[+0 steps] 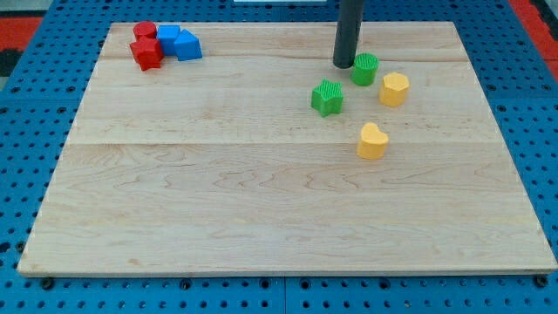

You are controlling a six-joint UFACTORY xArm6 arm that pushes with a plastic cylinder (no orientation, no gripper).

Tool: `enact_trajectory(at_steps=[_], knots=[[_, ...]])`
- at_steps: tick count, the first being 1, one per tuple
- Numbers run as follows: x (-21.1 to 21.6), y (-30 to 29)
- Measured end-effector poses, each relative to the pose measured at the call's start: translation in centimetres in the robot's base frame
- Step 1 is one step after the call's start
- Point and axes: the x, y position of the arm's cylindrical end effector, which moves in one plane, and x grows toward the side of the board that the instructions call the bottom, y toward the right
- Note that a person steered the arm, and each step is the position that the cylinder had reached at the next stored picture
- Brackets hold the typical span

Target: Move the green circle into the hexagon

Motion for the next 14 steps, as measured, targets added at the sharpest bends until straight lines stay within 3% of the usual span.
enact_trajectory(at_steps=[3, 8, 11, 14], knots=[[-2.7, 1.6], [1.9, 2.2], [4.2, -6.5], [6.5, -7.3]])
